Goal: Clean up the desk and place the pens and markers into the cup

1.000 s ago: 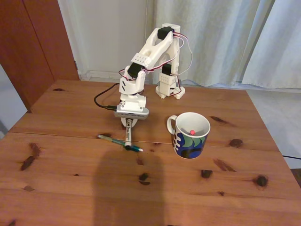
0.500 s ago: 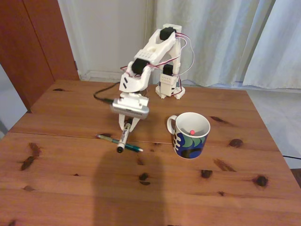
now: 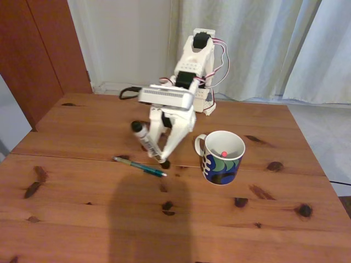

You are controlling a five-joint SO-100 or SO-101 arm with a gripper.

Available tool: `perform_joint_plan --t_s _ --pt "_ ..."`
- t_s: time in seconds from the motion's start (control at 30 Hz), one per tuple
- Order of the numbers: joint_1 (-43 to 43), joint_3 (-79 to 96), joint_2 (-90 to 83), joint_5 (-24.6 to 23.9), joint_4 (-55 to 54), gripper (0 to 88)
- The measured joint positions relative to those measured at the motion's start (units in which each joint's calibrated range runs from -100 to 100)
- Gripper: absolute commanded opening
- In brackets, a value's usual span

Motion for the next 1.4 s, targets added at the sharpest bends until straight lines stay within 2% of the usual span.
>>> perform_joint_plan --t_s 0.17,0.4,0.67,1.2,1.27,1.4 --pt "-4.03 10.11 -3.64 -0.24 -10.7 0.8" --pt "-9.83 27.52 -17.2 -0.24 -19.0 0.8" --pt "-12.98 41.1 -27.8 -0.24 -23.39 0.8" --pt "-13.2 54.44 -34.92 -0.24 -23.89 1.3" --pt "-13.2 54.86 -35.0 -0.24 -23.89 3.3" --pt "-13.2 54.86 -35.0 -0.15 -23.89 15.0"
